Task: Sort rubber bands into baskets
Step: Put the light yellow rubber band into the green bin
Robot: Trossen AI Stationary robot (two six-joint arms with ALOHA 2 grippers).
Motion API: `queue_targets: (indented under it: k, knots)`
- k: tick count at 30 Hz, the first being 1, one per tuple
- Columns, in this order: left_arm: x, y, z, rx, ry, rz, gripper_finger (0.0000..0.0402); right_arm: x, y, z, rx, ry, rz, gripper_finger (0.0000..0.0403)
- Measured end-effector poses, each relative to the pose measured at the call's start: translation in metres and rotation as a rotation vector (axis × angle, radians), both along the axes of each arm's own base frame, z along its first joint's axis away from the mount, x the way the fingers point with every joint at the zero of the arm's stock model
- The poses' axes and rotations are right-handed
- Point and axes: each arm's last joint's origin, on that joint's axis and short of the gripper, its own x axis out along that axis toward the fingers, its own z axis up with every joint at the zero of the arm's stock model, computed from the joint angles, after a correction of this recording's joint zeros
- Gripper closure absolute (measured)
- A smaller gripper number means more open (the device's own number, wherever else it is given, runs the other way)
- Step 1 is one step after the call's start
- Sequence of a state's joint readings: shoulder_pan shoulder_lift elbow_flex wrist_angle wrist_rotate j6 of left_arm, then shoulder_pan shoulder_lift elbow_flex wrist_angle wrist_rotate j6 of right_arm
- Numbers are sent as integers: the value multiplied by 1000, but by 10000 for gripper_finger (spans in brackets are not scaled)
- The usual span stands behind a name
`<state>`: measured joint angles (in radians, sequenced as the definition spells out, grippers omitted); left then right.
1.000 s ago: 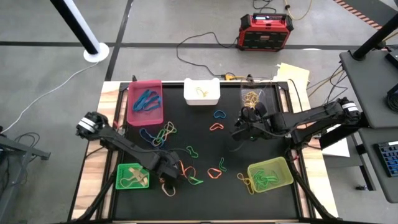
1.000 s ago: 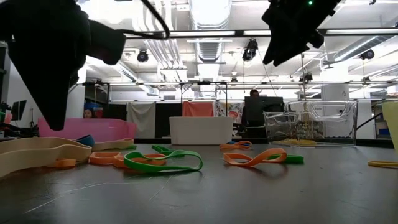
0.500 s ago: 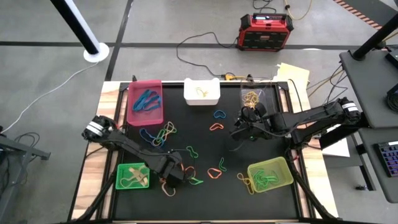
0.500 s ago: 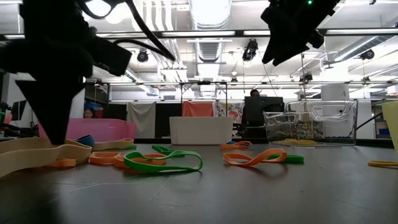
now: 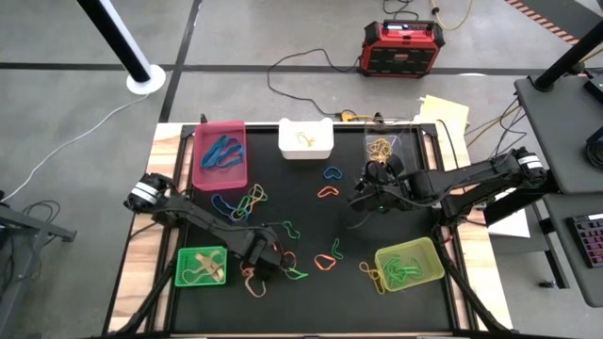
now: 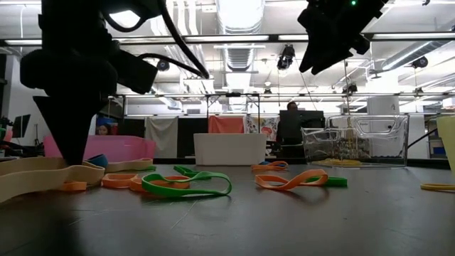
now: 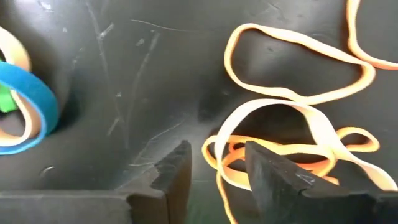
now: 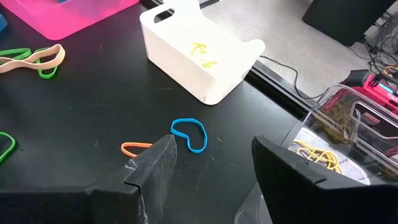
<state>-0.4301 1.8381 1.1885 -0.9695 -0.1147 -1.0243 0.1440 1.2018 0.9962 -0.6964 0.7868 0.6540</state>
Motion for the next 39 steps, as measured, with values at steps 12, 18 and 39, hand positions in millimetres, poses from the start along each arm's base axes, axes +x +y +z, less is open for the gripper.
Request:
queue_targets:
  k: [12,18,39]
  knots:
    - [-4,2,-9,1,3,-11,321,0,0,0,-1,1,1,197]
    - [-1,1,-4,22,-22,-50,387,0,0,0,-1,1,1,197]
    - [-20,-55,130,155,-91,-245,401,0,0,-1,-1,3,1,197]
